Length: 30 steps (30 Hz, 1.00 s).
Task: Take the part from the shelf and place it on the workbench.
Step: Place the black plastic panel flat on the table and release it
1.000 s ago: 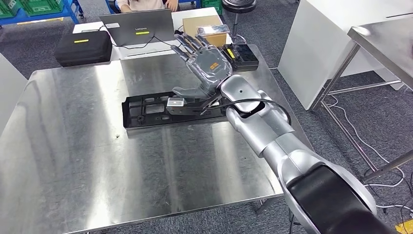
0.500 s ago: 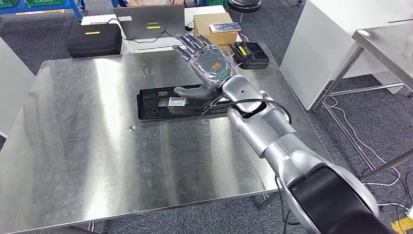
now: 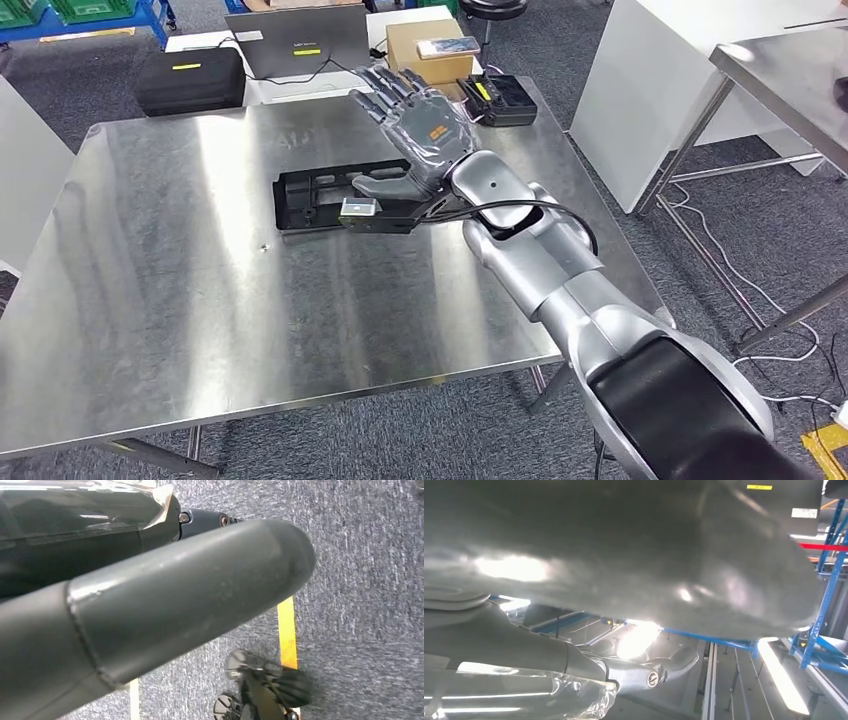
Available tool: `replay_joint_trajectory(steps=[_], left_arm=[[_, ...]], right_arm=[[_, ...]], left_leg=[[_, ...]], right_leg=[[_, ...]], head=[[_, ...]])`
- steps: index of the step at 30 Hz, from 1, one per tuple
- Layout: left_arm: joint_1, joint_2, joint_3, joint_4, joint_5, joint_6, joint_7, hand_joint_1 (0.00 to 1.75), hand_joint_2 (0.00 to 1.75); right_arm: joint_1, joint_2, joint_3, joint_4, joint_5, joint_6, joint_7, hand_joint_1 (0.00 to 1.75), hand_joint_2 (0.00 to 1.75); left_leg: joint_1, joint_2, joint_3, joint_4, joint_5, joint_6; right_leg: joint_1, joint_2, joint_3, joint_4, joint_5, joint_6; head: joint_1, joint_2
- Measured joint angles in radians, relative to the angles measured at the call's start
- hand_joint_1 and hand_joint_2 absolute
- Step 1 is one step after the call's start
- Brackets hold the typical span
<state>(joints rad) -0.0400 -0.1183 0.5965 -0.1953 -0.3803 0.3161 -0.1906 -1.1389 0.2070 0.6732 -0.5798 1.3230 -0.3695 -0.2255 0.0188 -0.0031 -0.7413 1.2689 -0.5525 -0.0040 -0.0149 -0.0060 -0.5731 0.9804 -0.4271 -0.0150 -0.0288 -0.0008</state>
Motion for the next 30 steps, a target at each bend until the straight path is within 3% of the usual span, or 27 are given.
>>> replay_joint_trajectory(steps=[1,2,4,6,10,11,13,15,16,17,18,20,21,22,24,26,28,30], left_arm=[[0.000,0.000,0.001,0.000,0.000,0.001,0.000,0.00,0.00],[0.000,0.001,0.001,0.000,-0.001,0.002,0.000,0.00,0.00],[-0.001,0.003,0.001,0.000,-0.003,0.003,0.000,0.00,0.00],[-0.003,0.003,0.001,0.000,-0.005,0.004,0.000,0.00,0.00],[-0.005,0.002,0.002,0.000,-0.006,0.005,0.000,0.00,0.00],[-0.006,0.002,0.002,0.000,-0.006,0.005,0.000,0.00,0.00],[-0.006,0.002,0.002,0.000,-0.006,0.005,0.000,0.00,0.00],[-0.006,0.002,0.003,0.000,-0.006,0.006,0.000,0.00,0.00],[-0.006,0.002,0.003,0.000,-0.006,0.006,0.000,0.00,0.00],[-0.006,0.002,0.003,0.000,-0.006,0.006,0.001,0.00,0.00],[-0.006,0.002,0.004,0.000,-0.006,0.006,0.001,0.00,0.00],[-0.007,0.001,0.005,0.000,-0.006,0.006,0.001,0.00,0.00],[-0.007,0.001,0.006,0.000,-0.006,0.006,0.001,0.00,0.00],[-0.008,0.000,0.007,0.000,-0.006,0.005,0.001,0.00,0.00],[-0.008,-0.001,0.009,0.000,-0.006,0.004,0.001,0.00,0.00],[-0.007,-0.002,0.011,0.000,-0.006,0.004,0.001,0.00,0.00],[-0.005,-0.001,0.013,0.000,-0.006,0.004,0.001,0.00,0.00],[-0.003,-0.002,0.014,0.000,-0.006,0.004,0.001,0.00,0.00]], right_arm=[[0.002,0.000,0.000,0.002,0.000,0.000,0.000,0.00,0.00],[0.003,0.000,0.000,0.003,0.000,-0.001,0.000,0.00,0.00],[0.001,0.001,0.000,0.005,0.000,-0.004,0.000,0.00,0.00],[-0.003,0.002,0.000,0.006,0.000,-0.010,0.000,0.00,0.00],[-0.005,0.003,0.000,0.008,0.000,-0.015,-0.001,0.00,0.00],[-0.005,0.002,0.000,0.009,0.000,-0.016,-0.001,0.00,0.00],[-0.005,-0.001,0.000,0.011,0.000,-0.017,-0.001,0.00,0.00],[-0.002,-0.003,0.000,0.014,0.000,-0.017,-0.001,0.00,0.00],[0.000,-0.004,0.000,0.015,0.000,-0.017,-0.001,0.00,0.00],[0.002,-0.005,0.000,0.016,0.000,-0.017,-0.001,0.00,0.00],[0.002,-0.005,0.000,0.017,0.000,-0.017,-0.001,0.00,0.00],[-0.002,-0.004,0.000,0.018,0.000,-0.018,-0.001,0.00,0.00],[-0.004,-0.002,0.000,0.018,0.000,-0.019,0.000,0.00,0.00],[-0.006,-0.001,0.000,0.018,0.000,-0.021,0.000,0.00,0.00],[-0.007,0.000,0.000,0.018,0.000,-0.024,0.001,0.00,0.00],[-0.009,0.001,0.000,0.018,0.000,-0.025,0.001,0.00,0.00],[-0.010,0.003,0.000,0.018,0.000,-0.026,0.001,0.00,0.00],[-0.009,0.005,0.000,0.019,0.001,-0.026,0.001,0.00,0.00]], left_leg=[[0.004,0.000,0.005,0.014,-0.004,-0.005],[0.009,0.000,0.029,-0.011,0.009,-0.009],[0.018,0.000,0.118,-0.138,0.050,-0.016],[0.017,-0.005,0.173,-0.230,0.070,-0.010],[0.005,-0.006,0.164,-0.245,0.094,0.029],[0.004,-0.004,0.157,-0.249,0.103,0.041],[0.000,-0.001,0.137,-0.252,0.122,0.058],[-0.003,0.000,0.113,-0.252,0.139,0.063],[-0.006,0.000,0.102,-0.251,0.147,0.064],[-0.008,0.000,0.091,-0.251,0.156,0.063],[-0.009,0.000,0.081,-0.251,0.164,0.062],[-0.013,-0.001,0.066,-0.250,0.181,0.056],[-0.013,-0.001,0.061,-0.251,0.189,0.051],[-0.013,-0.001,0.059,-0.252,0.197,0.045],[-0.011,-0.001,0.059,-0.261,0.214,0.030],[-0.007,-0.001,0.046,-0.250,0.198,0.017],[-0.003,-0.001,0.017,-0.171,0.116,0.007],[0.002,-0.001,-0.011,-0.050,0.035,-0.004]], right_leg=[[-0.001,0.000,-0.007,0.001,0.005,0.003],[-0.003,0.000,-0.014,0.003,0.009,0.007],[-0.006,0.000,-0.026,0.013,0.015,0.015],[-0.002,0.001,-0.036,0.022,0.019,0.025],[0.004,0.002,-0.053,0.029,0.028,0.055],[0.003,0.003,-0.067,0.051,0.009,0.055],[0.000,0.003,-0.112,0.159,-0.066,0.045],[0.000,0.003,-0.150,0.291,-0.130,0.041],[0.001,0.003,-0.150,0.322,-0.140,0.045],[0.002,0.003,-0.130,0.315,-0.134,0.051],[0.003,0.003,-0.094,0.273,-0.118,0.056],[0.009,0.004,0.013,0.125,-0.096,0.052],[0.013,0.004,0.049,0.069,-0.093,0.046],[0.018,0.004,0.071,0.030,-0.094,0.040],[0.021,0.004,0.064,0.014,-0.085,0.027],[0.012,0.002,0.057,0.002,-0.062,0.009],[0.004,-0.001,0.045,-0.004,-0.036,-0.006],[0.005,-0.001,0.022,-0.003,-0.018,-0.010]], head=[[-0.001,0.000],[-0.001,0.000],[-0.002,0.000],[0.000,0.000],[0.004,0.000],[0.005,0.000],[0.009,0.000],[0.012,0.000],[0.012,0.000],[0.013,0.000],[0.013,0.000],[0.012,0.000],[0.012,0.000],[0.012,0.000],[0.014,0.000],[0.015,0.000],[0.011,0.000],[0.009,0.000]])
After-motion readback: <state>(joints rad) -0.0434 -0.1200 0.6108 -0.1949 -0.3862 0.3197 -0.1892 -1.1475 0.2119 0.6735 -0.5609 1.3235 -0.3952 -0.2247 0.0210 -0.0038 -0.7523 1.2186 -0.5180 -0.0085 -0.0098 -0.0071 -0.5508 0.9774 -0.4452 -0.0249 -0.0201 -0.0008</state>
